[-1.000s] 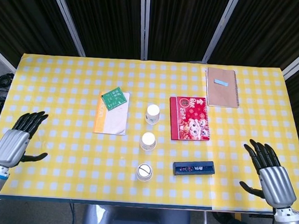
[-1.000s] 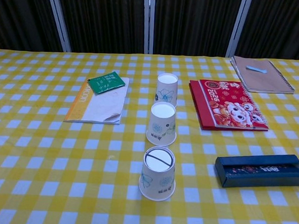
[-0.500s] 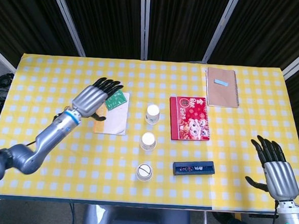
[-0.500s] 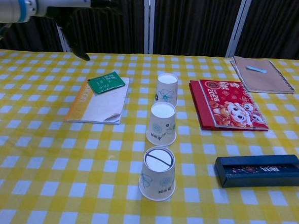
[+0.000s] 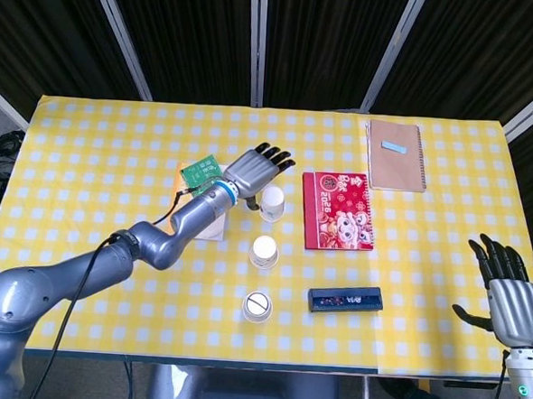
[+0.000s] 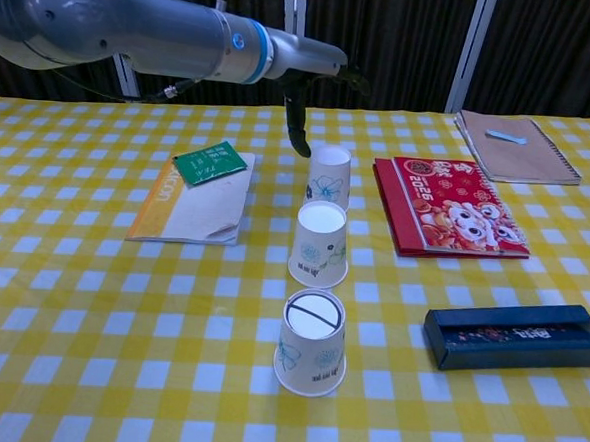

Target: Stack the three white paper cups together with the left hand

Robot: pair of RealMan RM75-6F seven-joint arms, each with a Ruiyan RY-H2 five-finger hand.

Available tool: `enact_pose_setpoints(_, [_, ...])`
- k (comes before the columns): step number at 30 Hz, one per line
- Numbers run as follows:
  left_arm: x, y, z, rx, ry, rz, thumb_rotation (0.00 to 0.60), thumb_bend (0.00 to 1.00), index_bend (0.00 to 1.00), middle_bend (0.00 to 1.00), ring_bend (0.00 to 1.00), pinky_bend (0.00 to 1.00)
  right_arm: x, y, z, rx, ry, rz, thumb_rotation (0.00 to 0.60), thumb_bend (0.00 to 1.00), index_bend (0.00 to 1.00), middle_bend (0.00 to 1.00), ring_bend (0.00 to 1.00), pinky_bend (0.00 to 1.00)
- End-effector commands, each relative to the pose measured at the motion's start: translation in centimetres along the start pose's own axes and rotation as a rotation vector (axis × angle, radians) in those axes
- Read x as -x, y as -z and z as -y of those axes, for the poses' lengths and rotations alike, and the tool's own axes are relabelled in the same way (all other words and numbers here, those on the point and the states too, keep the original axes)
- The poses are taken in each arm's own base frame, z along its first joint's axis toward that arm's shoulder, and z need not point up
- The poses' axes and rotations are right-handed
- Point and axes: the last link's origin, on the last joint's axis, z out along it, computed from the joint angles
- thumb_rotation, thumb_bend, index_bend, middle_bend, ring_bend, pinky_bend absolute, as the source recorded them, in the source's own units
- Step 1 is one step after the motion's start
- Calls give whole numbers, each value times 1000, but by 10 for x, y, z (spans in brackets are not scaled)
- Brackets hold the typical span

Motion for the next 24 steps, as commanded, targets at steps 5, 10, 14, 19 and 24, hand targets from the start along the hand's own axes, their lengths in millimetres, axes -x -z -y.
enact_pose_setpoints(5, [21,-23,-24,-4,31,81,600,0,123,31,23,109,-2,-1,-4,12,-4,-8,600,0,46,0,0,0])
enact_pose_setpoints(10, [27,-31,-28,-26,39,66,600,4,264,246,212,334,-4,-1,-5,17,-8,-15,600,0,46,0,0,0])
enact_pose_setpoints(14, [30,-35,-29,-49,40,49,600,41,438,402,344,466,-5,-1,-6,19,-11,-19,600,0,46,0,0,0])
enact_pose_setpoints(19, [25,-36,-25,-64,37,19,600,63,468,428,364,481,-6,-1,-7,19,-13,-20,600,0,46,0,0,0])
enact_pose_setpoints(24, [10,-30,-16,-67,52,-32,600,63,479,435,369,484,-6,0,-5,10,-15,-20,600,0,46,0,0,0])
